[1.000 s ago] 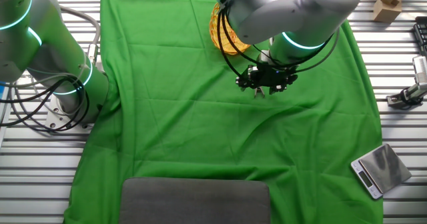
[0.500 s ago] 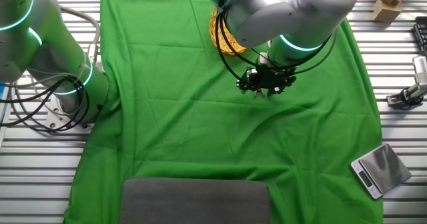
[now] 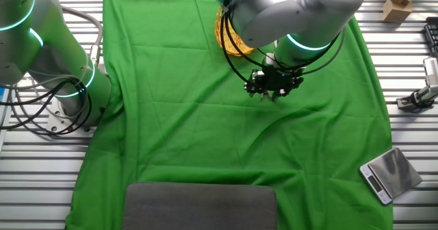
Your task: Use a clamp
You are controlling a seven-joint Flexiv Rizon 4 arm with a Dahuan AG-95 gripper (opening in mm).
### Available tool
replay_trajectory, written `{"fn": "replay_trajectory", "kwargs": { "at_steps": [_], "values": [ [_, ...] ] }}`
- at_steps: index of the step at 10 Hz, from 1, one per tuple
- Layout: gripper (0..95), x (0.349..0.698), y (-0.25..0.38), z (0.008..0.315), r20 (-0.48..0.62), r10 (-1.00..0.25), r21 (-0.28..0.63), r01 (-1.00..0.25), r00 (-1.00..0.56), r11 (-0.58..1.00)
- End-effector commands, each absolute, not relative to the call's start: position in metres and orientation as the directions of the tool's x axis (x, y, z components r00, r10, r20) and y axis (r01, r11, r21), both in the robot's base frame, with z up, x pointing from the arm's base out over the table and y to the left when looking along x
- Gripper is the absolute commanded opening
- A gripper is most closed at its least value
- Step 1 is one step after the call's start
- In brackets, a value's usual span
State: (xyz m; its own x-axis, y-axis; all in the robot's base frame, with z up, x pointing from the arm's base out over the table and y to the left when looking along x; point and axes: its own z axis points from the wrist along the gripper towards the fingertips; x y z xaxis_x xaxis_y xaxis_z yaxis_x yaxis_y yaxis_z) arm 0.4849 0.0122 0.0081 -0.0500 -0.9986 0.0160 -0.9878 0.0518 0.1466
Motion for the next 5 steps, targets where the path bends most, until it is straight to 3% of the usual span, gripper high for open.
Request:
{"fn": "replay_trajectory", "kwargs": {
  "at_steps": [1,5],
  "values": [
    [38.0,0.4847,0.0117,0.0083,0.020,-0.998,0.144,-0.988,-0.051,0.054],
    [38.0,0.4847,0.0117,0.0083,0.024,-0.998,0.139,-0.988,-0.058,0.061]
  ]
}}
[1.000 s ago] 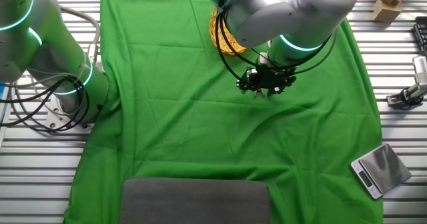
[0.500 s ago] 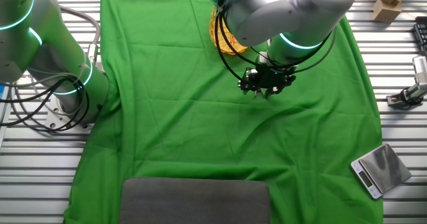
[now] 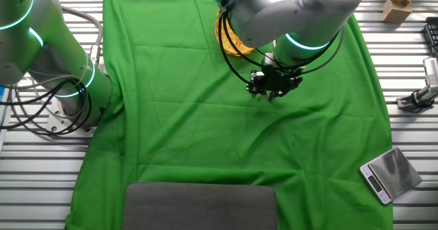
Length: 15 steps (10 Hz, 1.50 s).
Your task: Use a clamp
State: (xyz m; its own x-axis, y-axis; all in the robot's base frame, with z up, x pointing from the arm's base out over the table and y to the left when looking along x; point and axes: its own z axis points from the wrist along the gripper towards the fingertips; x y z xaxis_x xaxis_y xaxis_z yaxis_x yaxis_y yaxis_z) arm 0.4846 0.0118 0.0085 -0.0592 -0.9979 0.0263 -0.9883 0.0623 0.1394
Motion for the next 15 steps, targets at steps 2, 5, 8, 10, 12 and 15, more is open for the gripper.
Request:
{"fn": "replay_trajectory", "kwargs": {
  "at_steps": [2,5,8,10,12,15],
  "values": [
    [38.0,0.485,0.012,0.008,0.023,-0.998,0.135,-0.989,-0.055,0.058],
    [19.0,0.485,0.012,0.008,0.023,-0.998,0.133,-0.989,-0.059,0.062],
    [0.0,0.485,0.012,0.008,0.021,-0.997,0.131,-0.989,-0.070,0.072],
    [0.0,0.485,0.012,0.010,0.022,-0.995,0.130,-0.987,-0.093,0.095],
    [0.0,0.486,0.012,0.014,0.023,-0.992,0.130,-0.984,-0.123,0.125],
    [0.0,0.495,0.013,0.037,0.040,-0.983,0.136,-0.973,-0.182,0.186]
  ]
}}
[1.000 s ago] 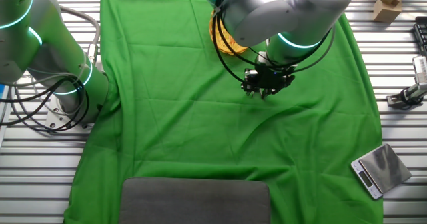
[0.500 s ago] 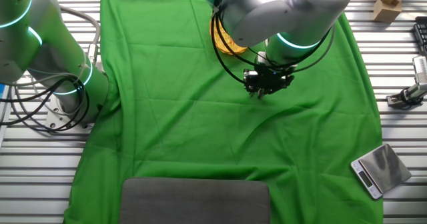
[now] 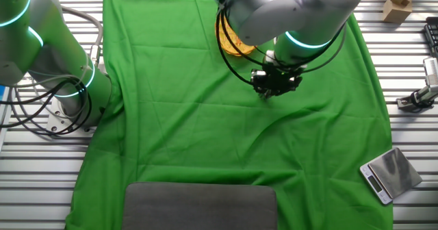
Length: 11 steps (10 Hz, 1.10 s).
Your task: Use a clamp
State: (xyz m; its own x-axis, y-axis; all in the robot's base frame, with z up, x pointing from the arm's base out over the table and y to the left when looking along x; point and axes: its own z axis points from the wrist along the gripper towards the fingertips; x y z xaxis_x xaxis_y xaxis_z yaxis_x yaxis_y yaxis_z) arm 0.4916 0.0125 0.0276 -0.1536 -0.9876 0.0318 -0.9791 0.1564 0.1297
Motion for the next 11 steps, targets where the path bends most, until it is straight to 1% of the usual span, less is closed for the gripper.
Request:
{"fn": "replay_trajectory", "kwargs": {
  "at_steps": [1,2,4,5,7,8,11],
  "values": [
    [0.0,0.497,0.015,0.044,0.041,-0.978,0.141,-0.968,-0.204,0.208],
    [0.0,0.497,0.019,0.053,0.048,-0.970,0.155,-0.958,-0.239,0.243],
    [0.0,0.497,0.037,0.072,0.100,-0.934,0.223,-0.907,-0.342,0.356],
    [0.0,0.496,0.042,0.076,0.105,-0.930,0.243,-0.897,-0.354,0.369],
    [0.0,0.495,0.055,0.085,0.132,-0.929,0.318,-0.873,-0.347,0.371],
    [0.0,0.495,0.060,0.088,0.139,-0.931,0.359,-0.859,-0.338,0.366],
    [0.0,0.491,0.069,0.090,0.172,-0.927,0.438,-0.817,-0.333,0.375]
  ]
}}
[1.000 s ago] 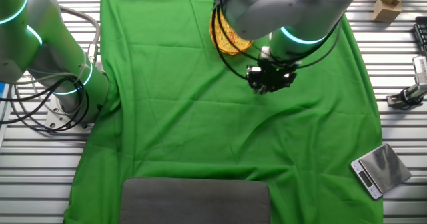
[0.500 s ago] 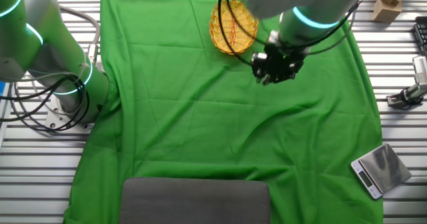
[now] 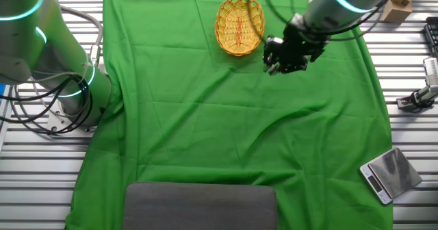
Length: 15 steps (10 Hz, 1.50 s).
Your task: Use a clamp
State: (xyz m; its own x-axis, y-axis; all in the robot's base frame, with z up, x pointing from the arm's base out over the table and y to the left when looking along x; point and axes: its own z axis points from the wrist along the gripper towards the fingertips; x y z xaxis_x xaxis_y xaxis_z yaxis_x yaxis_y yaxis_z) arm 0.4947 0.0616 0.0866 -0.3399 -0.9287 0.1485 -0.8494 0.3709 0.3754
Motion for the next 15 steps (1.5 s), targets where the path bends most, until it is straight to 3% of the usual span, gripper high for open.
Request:
{"fn": "replay_trajectory", "kwargs": {
  "at_steps": [1,10,15],
  "values": [
    [0.0,0.487,0.072,0.089,0.179,-0.925,0.444,-0.812,-0.335,0.380],
    [0.0,0.455,0.086,0.073,0.263,-0.888,0.535,-0.710,-0.376,0.459],
    [0.0,0.447,0.096,0.072,0.301,-0.864,0.533,-0.681,-0.403,0.503]
  ]
}}
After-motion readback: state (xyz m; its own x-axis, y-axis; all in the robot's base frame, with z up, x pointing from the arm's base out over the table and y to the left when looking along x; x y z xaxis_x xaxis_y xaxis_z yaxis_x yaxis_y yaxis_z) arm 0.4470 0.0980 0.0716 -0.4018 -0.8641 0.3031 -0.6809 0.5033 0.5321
